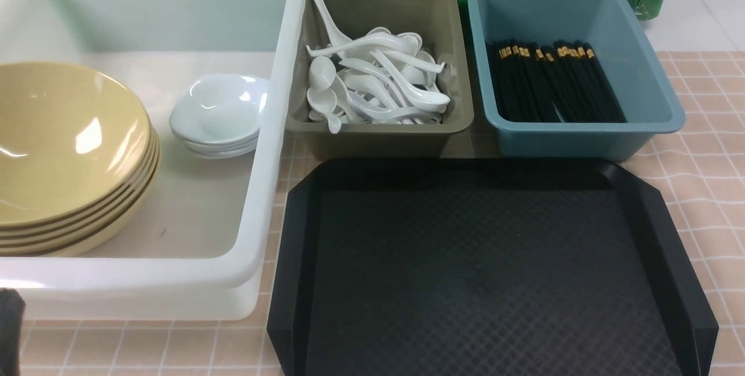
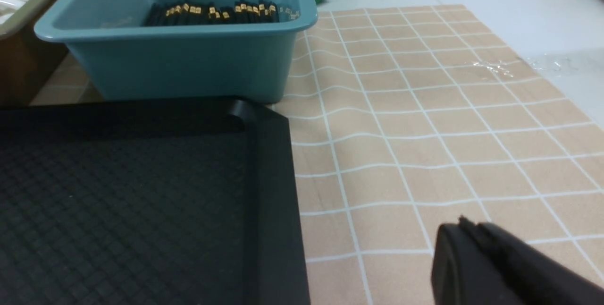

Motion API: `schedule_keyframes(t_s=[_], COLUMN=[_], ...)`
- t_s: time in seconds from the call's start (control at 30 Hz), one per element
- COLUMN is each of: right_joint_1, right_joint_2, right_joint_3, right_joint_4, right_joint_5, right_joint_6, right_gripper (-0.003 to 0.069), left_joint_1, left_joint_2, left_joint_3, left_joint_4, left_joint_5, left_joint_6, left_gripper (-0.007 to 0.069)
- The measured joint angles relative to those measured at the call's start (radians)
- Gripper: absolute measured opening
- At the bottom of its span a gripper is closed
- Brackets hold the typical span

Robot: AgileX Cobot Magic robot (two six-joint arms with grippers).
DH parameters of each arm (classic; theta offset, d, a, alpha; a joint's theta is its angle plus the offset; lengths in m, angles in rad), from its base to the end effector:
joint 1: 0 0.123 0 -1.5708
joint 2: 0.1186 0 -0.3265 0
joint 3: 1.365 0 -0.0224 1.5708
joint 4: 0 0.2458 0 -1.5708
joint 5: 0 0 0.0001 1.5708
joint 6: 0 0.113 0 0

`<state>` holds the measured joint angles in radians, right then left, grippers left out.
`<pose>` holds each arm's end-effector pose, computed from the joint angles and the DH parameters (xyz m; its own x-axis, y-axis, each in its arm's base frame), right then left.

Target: On brown table put chopsticks spoon bowls plates into blue grey white boxes.

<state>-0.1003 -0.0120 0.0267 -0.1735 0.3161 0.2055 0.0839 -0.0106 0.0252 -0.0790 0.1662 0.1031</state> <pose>0.0277 -0.0089 0.1711 -0.2294 0.0637 -0.9713 0.1613 0.9866 0.0266 0.0314 0.0012 0.1878 -0.0944 0.0173 -0.9954 -0.0685 0.9974 0.0239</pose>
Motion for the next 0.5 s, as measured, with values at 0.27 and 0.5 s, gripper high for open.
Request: schedule_keyframes(t_s=[0.27, 0.5], right_joint_1=[0.0, 0.0], right_joint_2=[0.0, 0.0], right_joint_3=[0.0, 0.0], right_joint_4=[0.0, 0.0], right_joint_5=[0.0, 0.0], right_joint_6=[0.0, 0.0], right_gripper=[0.0071, 0.0076], left_joint_1=[-0.007, -0.009], left_joint_2=[0.0, 0.0], left_joint_3=[0.0, 0.0], left_joint_4=[-0.041, -0.043], left_joint_5=[0.145, 0.145], left_joint_6=[0.003, 0.003], left_gripper=[0.0004, 0.0004])
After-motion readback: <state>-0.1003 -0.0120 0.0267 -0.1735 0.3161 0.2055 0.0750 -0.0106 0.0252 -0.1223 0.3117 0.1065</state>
